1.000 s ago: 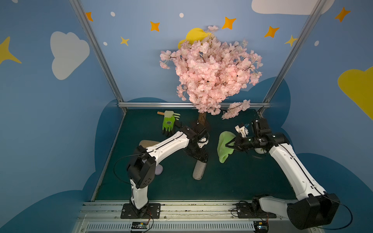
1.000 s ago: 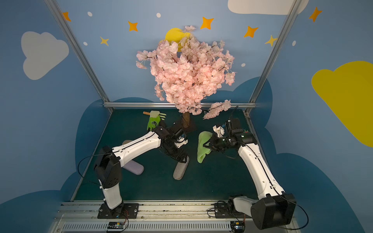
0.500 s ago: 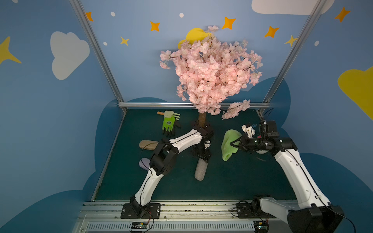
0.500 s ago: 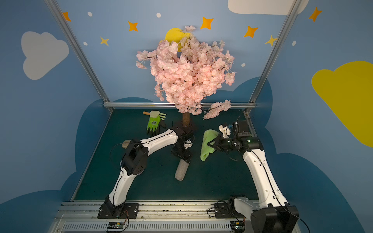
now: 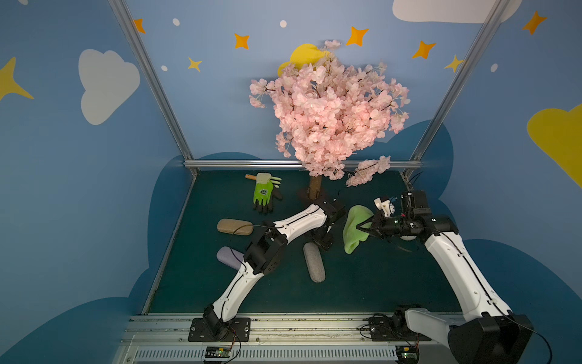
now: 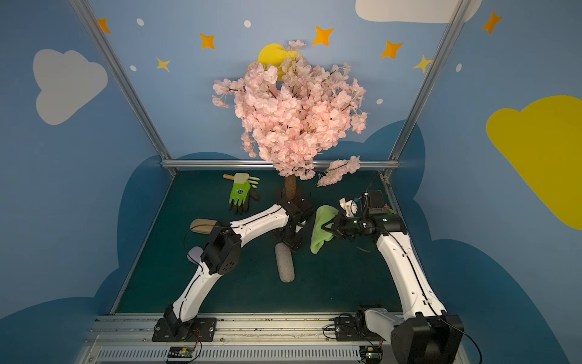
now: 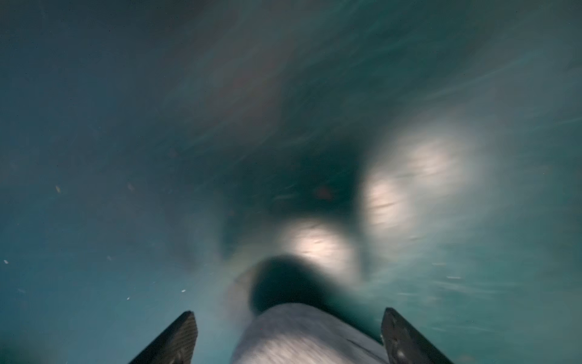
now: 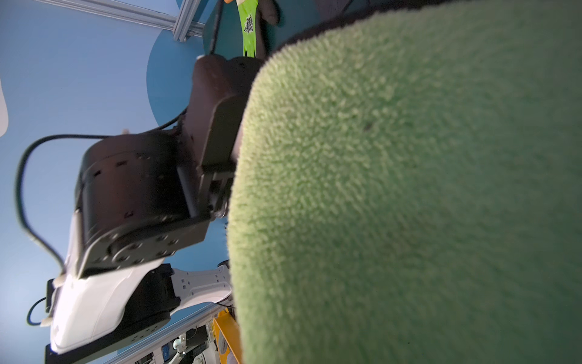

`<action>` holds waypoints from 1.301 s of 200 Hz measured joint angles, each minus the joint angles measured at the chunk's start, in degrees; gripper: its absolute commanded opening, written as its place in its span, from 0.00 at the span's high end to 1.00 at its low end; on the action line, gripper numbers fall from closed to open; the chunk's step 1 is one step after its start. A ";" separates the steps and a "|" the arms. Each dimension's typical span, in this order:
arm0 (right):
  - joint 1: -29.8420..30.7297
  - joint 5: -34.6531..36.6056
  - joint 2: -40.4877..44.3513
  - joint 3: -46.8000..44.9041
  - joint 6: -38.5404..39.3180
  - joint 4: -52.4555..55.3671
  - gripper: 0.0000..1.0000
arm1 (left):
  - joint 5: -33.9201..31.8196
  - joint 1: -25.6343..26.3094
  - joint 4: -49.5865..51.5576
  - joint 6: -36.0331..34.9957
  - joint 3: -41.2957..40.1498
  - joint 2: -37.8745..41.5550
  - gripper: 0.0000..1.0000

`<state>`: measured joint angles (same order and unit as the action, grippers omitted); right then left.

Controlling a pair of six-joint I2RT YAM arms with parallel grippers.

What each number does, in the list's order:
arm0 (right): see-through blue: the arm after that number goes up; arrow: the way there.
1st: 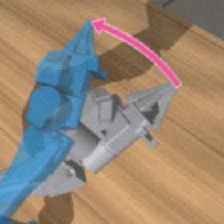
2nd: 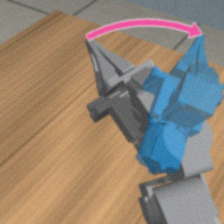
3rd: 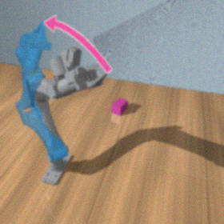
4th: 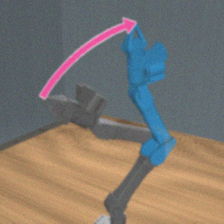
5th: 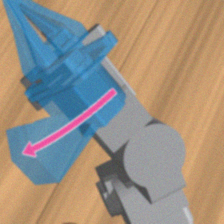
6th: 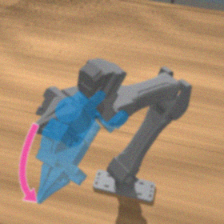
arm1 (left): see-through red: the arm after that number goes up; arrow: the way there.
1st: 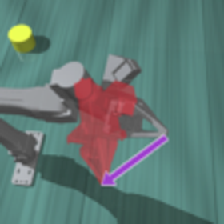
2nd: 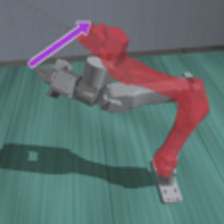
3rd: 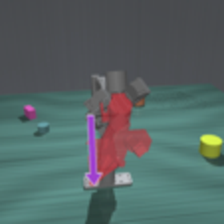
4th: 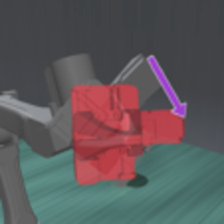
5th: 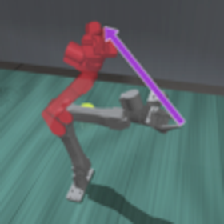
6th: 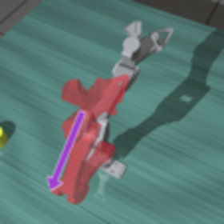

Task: Wipe the eyeglass case
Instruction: Adjust the eyeglass case at the center of the board.

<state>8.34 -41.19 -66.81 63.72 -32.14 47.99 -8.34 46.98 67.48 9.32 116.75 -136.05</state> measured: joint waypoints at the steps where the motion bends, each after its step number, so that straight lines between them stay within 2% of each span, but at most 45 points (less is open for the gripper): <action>1: 0.00 0.00 0.00 0.00 0.02 0.00 1.00 | 0.00 -0.20 -0.09 -0.02 -0.48 0.07 0.09; 58: 0.46 -0.28 -0.66 -0.33 -0.35 -1.14 1.00 | 4.02 -5.97 -4.48 -0.55 -15.74 11.30 0.09; 103: 1.27 -0.24 -1.25 -0.33 -0.35 -1.49 1.00 | 10.88 -7.56 -9.75 -1.03 -20.37 19.71 0.07; 118: 1.25 -0.11 -1.25 -0.31 0.04 -1.33 1.00 | 12.28 -8.04 -13.75 -2.73 -24.52 25.38 0.05; 126: 1.25 0.02 -1.25 -0.31 0.22 -1.18 1.00 | 12.72 -8.26 -16.06 -4.04 -27.50 29.18 0.00; 151: 1.25 0.22 -1.33 -0.31 0.66 -1.01 1.00 | 13.55 -8.48 -24.68 -8.09 -38.49 42.01 0.00; 167: 1.25 0.20 -1.64 -0.28 0.70 -1.01 1.00 | 13.99 -8.00 -27.87 -9.92 -43.50 46.93 0.00; 190: 1.25 0.22 -2.23 -0.09 0.90 -1.01 1.00 | 12.24 -5.05 -30.64 -11.67 -48.43 49.20 0.00; 212: 1.25 0.17 -2.45 -0.09 0.87 -1.05 1.00 | 6.45 -0.35 -31.91 -12.52 -52.74 49.51 0.00; 228: 1.27 0.15 -2.51 -0.09 0.83 -1.18 1.00 | 3.65 1.20 -31.98 -12.00 -54.31 49.51 0.00; 260: 1.27 0.17 -2.49 -0.09 0.61 -1.51 1.00 | 6.05 0.61 -33.94 -10.62 -55.60 49.44 0.00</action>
<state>9.61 -41.01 -69.30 63.64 -31.53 46.48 -2.28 47.59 33.54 -1.30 61.14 -86.61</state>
